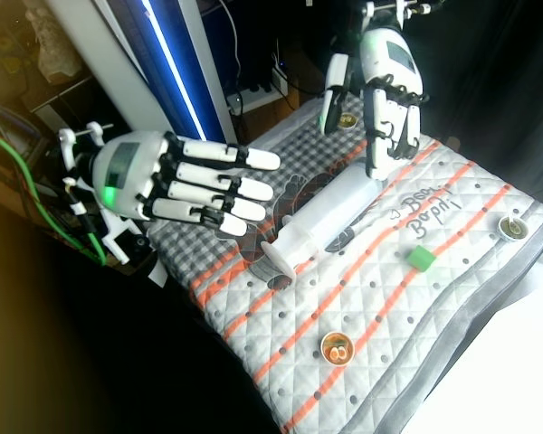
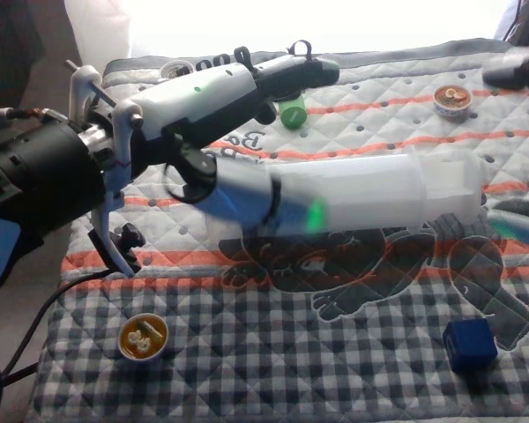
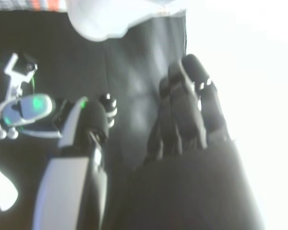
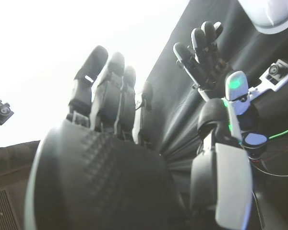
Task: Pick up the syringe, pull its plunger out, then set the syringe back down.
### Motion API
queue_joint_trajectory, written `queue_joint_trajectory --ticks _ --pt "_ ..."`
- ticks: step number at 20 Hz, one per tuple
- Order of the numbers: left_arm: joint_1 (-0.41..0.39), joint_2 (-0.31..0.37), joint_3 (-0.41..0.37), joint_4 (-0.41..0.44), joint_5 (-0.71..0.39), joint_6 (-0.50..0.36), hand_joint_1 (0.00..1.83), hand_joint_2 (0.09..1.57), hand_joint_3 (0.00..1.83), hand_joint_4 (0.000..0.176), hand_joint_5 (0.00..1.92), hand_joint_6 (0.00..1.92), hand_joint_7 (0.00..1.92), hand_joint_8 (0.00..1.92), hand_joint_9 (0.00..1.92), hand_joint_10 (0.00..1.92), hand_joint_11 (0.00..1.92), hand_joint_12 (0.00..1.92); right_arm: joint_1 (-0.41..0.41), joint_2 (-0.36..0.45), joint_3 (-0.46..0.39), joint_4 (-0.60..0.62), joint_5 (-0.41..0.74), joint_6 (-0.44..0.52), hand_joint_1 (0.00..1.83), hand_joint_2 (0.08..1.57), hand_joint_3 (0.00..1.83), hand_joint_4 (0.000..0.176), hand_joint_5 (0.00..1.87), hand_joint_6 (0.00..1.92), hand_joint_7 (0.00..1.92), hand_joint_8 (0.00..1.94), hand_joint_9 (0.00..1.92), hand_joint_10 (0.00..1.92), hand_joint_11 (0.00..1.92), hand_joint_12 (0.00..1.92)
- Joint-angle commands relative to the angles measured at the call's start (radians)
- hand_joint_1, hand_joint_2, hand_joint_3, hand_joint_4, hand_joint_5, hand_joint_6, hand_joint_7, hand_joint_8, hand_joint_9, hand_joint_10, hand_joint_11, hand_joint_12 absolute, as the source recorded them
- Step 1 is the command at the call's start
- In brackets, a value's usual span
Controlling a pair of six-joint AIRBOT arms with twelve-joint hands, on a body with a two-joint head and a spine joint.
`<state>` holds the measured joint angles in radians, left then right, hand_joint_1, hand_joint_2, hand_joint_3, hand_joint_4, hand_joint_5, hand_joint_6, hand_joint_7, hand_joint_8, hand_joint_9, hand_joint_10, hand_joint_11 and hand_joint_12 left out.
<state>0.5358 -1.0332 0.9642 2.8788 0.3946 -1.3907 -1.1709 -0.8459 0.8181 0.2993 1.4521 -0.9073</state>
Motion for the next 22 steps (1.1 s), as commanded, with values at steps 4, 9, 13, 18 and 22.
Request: queue_joint_trajectory --ticks 4,9,13,18,22 --pt "0.001 -0.02 0.014 -0.007 0.108 -0.005 0.91 0.8 0.01 0.0 0.07 0.01 0.05 0.0 0.09 0.09 0.0 1.18 0.005 -0.005 0.003 -0.019 0.125 0.011 0.9 0.87 0.0 0.0 0.58 0.09 0.54 0.02 0.41 0.28 0.12 1.18" --pt "-0.064 -0.13 0.139 -0.014 -0.032 -0.005 0.94 0.77 0.0 0.0 0.13 0.04 0.06 0.01 0.05 0.05 0.0 1.08 0.005 -0.009 0.004 -0.021 0.125 0.012 1.01 0.87 0.0 0.0 0.57 0.03 0.55 0.01 0.44 0.18 0.0 1.15" --pt "-0.081 -0.213 0.225 -0.015 -0.123 -0.005 0.98 0.74 0.0 0.0 0.16 0.01 0.12 0.01 0.1 0.04 0.0 0.93 0.005 -0.01 0.004 -0.026 0.125 0.012 0.98 0.88 0.0 0.0 0.61 0.03 0.59 0.02 0.48 0.19 0.06 1.11" --pt "-0.083 -0.296 0.315 -0.026 -0.216 -0.006 1.01 0.78 0.0 0.0 0.19 0.01 0.22 0.02 0.19 0.05 0.0 0.91 0.006 -0.01 0.006 -0.03 0.125 0.015 1.03 0.88 0.0 0.0 0.63 0.07 0.6 0.04 0.37 0.51 0.0 1.26" --pt "-0.079 -0.35 0.38 -0.029 -0.281 -0.007 1.04 0.77 0.0 0.0 0.26 0.01 0.31 0.01 0.28 0.05 0.0 1.12 0.009 -0.01 0.007 -0.033 0.125 0.018 1.08 0.89 0.0 0.0 0.53 0.45 0.48 0.36 0.19 0.96 0.0 1.35"
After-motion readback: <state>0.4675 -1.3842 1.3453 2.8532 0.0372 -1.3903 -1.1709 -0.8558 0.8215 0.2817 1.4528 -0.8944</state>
